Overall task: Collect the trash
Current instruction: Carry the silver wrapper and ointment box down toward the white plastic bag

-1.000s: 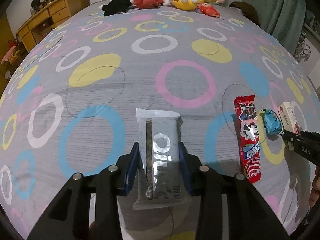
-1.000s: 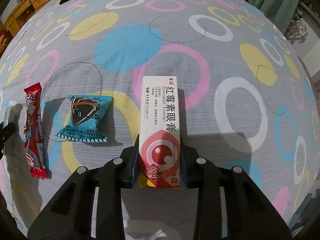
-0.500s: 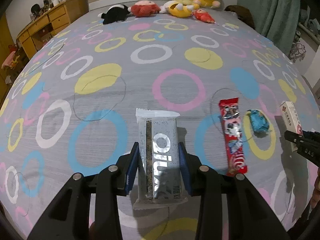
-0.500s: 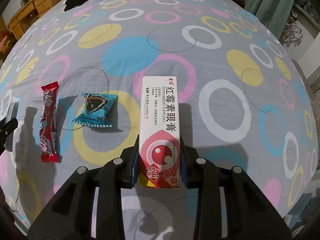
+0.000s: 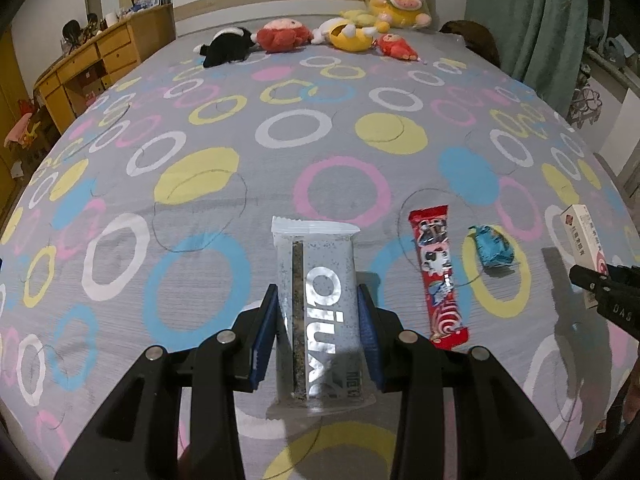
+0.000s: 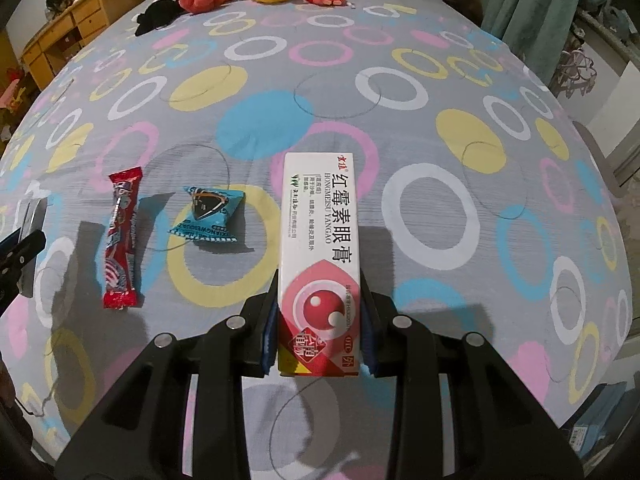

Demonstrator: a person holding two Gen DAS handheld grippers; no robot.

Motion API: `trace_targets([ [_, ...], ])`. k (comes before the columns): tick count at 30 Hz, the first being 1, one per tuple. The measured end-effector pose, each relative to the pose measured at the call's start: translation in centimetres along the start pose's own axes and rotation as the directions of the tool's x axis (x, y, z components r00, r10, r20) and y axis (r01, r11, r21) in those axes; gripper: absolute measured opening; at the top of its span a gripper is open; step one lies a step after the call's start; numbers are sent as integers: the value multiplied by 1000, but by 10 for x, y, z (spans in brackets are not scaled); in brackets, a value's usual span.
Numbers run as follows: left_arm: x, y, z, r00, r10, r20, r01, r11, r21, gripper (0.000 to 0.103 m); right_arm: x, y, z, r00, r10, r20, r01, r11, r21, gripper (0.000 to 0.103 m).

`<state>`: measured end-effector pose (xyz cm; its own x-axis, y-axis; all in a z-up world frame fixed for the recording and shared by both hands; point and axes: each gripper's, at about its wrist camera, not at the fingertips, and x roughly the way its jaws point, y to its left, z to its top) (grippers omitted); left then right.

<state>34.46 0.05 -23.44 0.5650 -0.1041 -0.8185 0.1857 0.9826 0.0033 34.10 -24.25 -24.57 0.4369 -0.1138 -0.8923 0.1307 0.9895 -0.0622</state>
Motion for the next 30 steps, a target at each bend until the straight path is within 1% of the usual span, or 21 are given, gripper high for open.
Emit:
trace_targets([
  [6, -19, -6, 0, 999, -26, 36, 26, 1000, 13, 38, -20, 2, -11, 999, 0, 37, 0, 1000, -11, 32],
  [12, -39, -15, -11, 997, -60, 54, 58, 997, 45, 38, -41, 6, -27, 998, 5, 70, -4, 1000, -22, 32],
  [17, -54, -25, -29, 995, -85, 56, 81, 993, 85, 38, -57, 7, -51, 996, 21, 86, -20, 1000, -10, 32],
  [21, -72, -28, -43, 991, -118, 68, 112, 990, 81, 38, -69, 7, -72, 995, 34, 91, -33, 999, -8, 32],
  [23, -77, -32, -51, 990, -123, 71, 117, 990, 83, 38, -75, 6, -83, 995, 47, 92, -47, 999, 1, 32],
  [28, -85, -47, -76, 990, -119, 79, 108, 985, 134, 38, -90, 2, -108, 994, 60, 95, -61, 998, 7, 32],
  [30, -89, -48, -84, 988, -130, 79, 119, 984, 129, 38, -94, 1, -115, 994, 62, 95, -63, 998, 9, 32],
])
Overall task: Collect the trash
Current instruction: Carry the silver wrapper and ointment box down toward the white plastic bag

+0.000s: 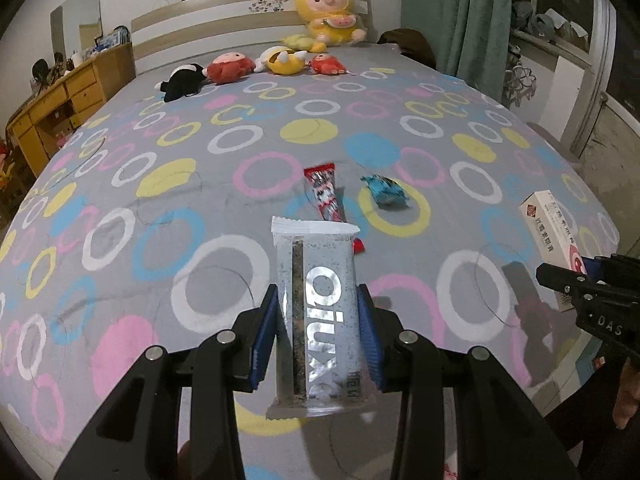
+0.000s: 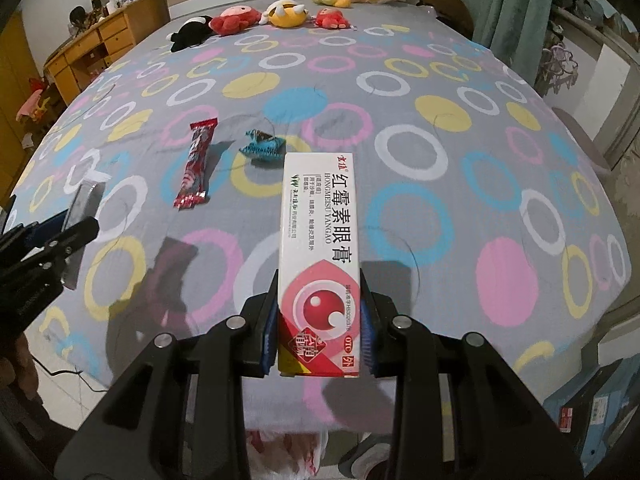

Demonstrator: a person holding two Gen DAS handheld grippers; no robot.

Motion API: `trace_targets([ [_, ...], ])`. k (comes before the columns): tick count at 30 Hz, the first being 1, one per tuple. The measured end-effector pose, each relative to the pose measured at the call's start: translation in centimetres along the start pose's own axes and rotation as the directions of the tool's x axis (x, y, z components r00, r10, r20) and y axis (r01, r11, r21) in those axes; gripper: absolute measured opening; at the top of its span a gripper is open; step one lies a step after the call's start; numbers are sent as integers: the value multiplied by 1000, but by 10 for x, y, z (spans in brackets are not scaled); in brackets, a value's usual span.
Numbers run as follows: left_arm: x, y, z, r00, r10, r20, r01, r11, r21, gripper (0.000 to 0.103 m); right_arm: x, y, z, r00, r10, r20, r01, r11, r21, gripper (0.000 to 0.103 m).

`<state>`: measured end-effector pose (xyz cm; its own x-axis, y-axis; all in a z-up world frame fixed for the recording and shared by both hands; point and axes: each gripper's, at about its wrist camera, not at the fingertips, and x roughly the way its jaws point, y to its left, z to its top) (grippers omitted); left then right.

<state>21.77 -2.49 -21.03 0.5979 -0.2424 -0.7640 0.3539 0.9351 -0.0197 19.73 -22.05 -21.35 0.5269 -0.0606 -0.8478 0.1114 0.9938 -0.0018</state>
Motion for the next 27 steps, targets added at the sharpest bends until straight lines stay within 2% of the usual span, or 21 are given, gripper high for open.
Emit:
trace_targets([
  [5, -14, -11, -22, 999, -34, 15, 34, 999, -7, 38, -16, -4, -22, 1000, 11, 5, -11, 1000, 11, 32],
  [19, -27, -35, -93, 998, -42, -43, 43, 999, 23, 38, -45, -4, -95, 999, 33, -18, -34, 999, -7, 32],
  [27, -34, -49, -125, 995, -69, -75, 73, 996, 55, 38, -47, 0, -123, 998, 46, -38, -47, 999, -20, 32],
])
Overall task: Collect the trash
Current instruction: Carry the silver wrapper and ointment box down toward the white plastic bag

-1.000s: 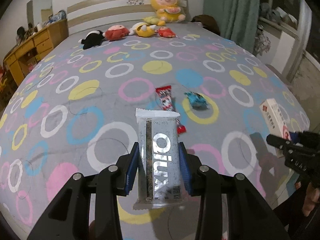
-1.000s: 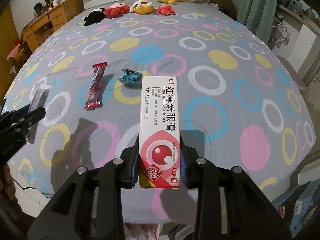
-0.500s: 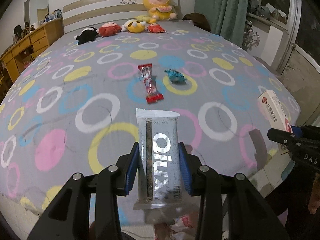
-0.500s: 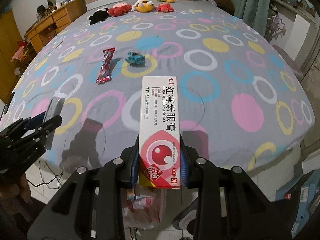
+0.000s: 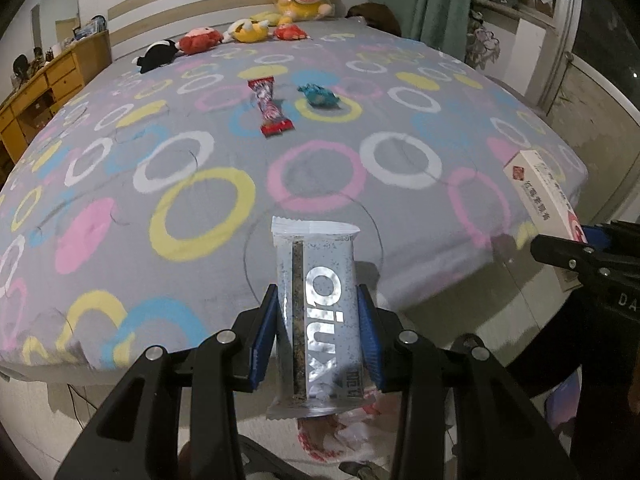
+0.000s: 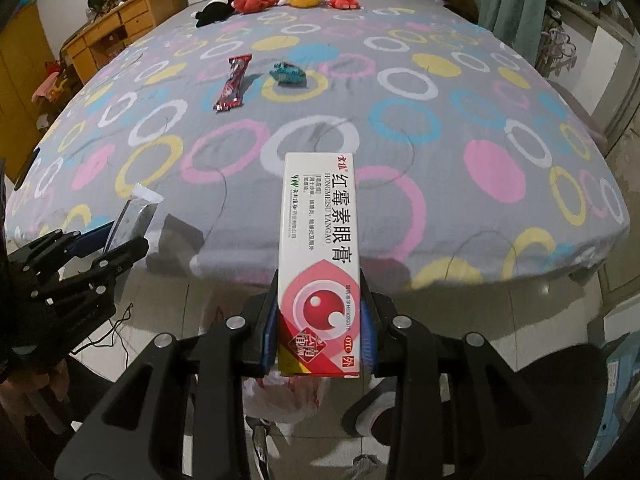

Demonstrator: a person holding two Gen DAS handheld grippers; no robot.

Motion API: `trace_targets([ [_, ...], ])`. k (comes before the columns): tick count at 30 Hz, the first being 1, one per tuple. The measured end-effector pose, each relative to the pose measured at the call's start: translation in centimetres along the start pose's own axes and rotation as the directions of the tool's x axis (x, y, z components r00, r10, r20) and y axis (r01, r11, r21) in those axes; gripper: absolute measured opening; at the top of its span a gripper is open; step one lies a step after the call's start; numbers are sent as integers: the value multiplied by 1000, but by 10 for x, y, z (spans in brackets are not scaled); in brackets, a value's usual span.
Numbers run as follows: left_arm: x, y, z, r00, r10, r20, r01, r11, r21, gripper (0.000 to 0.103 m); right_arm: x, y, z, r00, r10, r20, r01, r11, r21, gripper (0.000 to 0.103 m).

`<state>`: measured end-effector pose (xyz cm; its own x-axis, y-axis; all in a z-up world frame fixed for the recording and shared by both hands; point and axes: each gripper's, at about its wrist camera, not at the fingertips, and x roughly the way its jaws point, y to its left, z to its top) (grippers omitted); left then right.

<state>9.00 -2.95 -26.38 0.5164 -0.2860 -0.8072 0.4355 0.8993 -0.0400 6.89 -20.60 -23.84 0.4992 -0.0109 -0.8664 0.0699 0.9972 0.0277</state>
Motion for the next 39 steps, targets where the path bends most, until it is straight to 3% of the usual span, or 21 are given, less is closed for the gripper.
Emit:
trace_targets([
  [20, 10, -32, -63, 990, -49, -131, 60, 995, 80, 38, 19, 13, -52, 998, 8, -62, -11, 998, -55, 32],
  [39, 93, -42, -102, 944, -4, -329, 46, 992, 120, 38, 111, 28, -84, 977, 56, -208, -68, 996, -51, 32],
])
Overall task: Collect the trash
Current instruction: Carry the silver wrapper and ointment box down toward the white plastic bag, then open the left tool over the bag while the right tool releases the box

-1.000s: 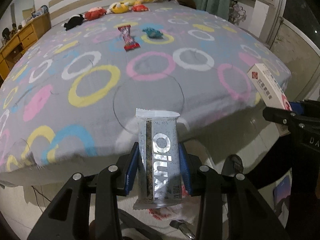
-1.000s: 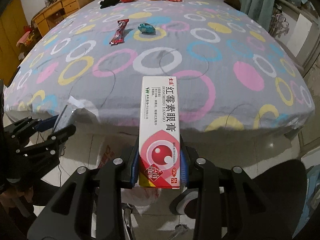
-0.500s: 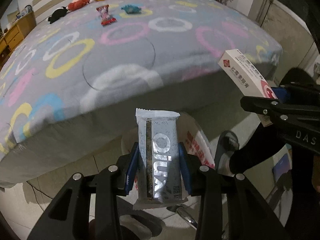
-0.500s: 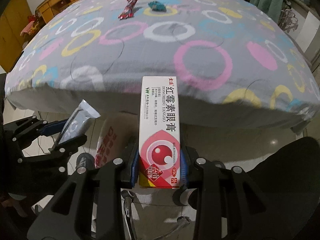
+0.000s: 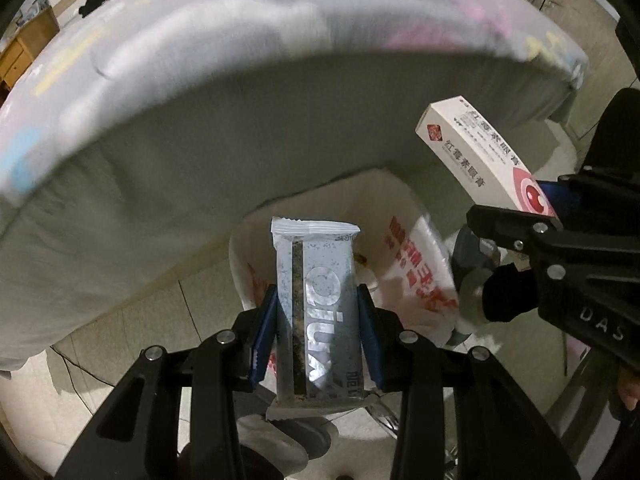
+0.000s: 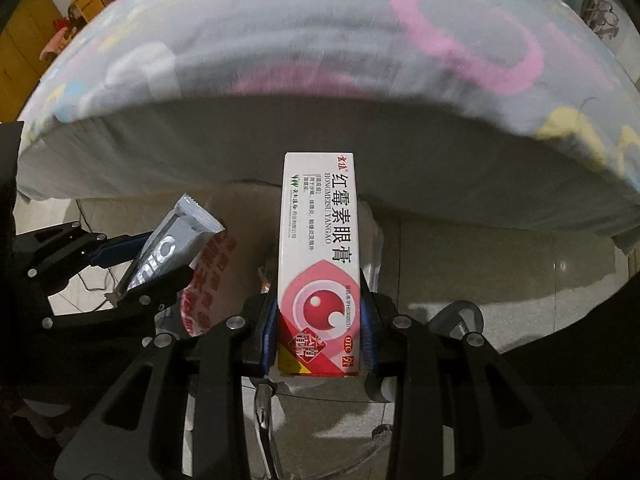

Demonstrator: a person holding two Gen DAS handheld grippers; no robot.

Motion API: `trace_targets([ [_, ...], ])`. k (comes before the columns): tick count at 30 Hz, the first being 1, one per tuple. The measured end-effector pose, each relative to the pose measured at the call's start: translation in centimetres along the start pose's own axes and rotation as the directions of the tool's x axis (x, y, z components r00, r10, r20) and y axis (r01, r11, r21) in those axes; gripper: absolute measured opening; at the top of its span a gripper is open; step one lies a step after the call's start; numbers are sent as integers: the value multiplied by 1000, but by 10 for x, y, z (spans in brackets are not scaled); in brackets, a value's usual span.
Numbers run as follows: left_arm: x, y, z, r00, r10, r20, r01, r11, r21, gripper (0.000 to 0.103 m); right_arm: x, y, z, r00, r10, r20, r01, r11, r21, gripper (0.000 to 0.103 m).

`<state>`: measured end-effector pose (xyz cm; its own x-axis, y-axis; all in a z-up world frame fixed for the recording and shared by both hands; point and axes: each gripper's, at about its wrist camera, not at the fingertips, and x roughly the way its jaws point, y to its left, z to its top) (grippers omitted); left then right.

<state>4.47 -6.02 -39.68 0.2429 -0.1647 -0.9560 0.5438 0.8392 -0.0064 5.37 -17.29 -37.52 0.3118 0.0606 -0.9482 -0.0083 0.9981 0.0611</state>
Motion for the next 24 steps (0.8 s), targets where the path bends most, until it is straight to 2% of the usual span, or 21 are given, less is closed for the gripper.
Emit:
trace_targets([
  [7, 18, -16, 2, 999, 7, -40, -5, 999, 40, 38, 24, 5, 2, 1000, 5, -26, -5, 1000, -3, 32],
  [19, 26, -13, 2, 997, 6, -83, -4, 1000, 22, 38, 43, -1, 9, 998, 19, -64, -19, 1000, 3, 32],
  [20, 26, -14, 2, 996, 3, -85, -1, 1000, 20, 40, 45, -1, 10, 998, 18, -66, -18, 1000, 4, 33],
  [22, 25, -13, 5, 996, -10, -85, 11, 1000, 13, 50, 46, 0, 9, 997, 24, -73, -23, 1000, 7, 33],
  [24, 23, -13, 7, 997, -14, -76, 14, 1000, 5, 67, 49, 0, 9, 996, 27, -87, -26, 1000, 10, 34],
])
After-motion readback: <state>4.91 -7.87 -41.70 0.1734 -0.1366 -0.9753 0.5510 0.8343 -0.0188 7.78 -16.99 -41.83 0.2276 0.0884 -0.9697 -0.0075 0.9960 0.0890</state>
